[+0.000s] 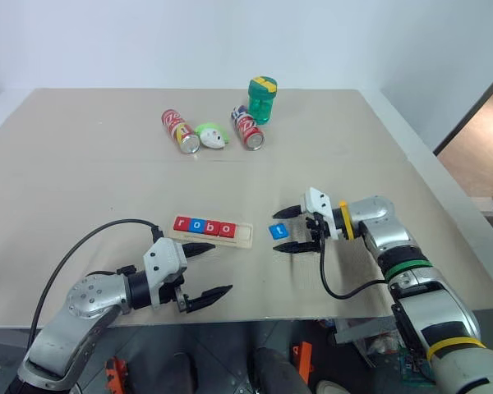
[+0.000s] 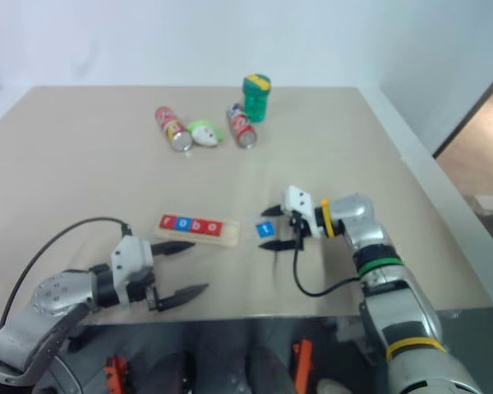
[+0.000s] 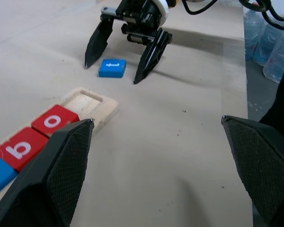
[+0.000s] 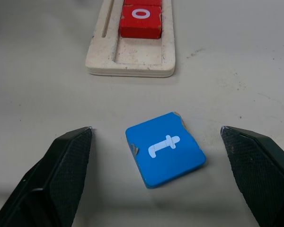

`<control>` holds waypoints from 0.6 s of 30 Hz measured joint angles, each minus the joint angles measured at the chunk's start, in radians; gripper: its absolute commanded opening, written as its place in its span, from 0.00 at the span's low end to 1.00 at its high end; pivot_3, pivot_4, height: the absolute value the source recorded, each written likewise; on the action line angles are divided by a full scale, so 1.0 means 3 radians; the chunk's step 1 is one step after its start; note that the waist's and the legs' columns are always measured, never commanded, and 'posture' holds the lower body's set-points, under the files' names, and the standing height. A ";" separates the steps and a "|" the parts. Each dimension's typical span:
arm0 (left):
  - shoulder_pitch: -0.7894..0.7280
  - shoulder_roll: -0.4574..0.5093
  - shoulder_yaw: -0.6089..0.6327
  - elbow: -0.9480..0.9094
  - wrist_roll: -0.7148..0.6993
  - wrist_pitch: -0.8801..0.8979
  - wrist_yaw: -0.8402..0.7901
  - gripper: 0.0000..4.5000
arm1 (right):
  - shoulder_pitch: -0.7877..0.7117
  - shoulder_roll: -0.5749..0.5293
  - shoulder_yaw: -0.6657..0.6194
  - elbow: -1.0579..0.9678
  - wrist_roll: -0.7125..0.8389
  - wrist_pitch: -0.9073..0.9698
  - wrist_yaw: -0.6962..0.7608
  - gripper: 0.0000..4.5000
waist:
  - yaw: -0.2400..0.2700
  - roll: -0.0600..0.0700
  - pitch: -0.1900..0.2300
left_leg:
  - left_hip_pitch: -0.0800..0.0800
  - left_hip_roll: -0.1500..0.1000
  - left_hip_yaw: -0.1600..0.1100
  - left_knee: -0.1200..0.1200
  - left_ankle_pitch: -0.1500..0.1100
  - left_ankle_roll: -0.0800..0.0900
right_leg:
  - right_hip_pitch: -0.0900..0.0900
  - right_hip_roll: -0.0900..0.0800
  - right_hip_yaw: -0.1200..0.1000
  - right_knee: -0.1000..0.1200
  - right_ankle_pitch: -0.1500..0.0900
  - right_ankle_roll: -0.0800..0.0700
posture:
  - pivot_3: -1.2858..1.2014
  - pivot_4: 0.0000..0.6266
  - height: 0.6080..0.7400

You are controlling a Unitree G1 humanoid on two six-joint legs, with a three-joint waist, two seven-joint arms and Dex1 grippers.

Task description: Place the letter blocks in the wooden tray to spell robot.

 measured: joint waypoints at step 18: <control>-0.0088 0.0000 -0.0007 0.0096 0.0015 -0.0003 -0.0076 1.00 | 0.0840 -0.0149 -0.0171 -0.1489 0.0216 0.1094 -0.0280 0.43 | 0.0012 0.0001 -0.0001 | 0.0015 0.0002 0.0000 0.0004 0.0001 0.0000 | 0.0012 0.0001 -0.0003 0.0002 -0.0008 0.0015 | 0.52 0.24 0.99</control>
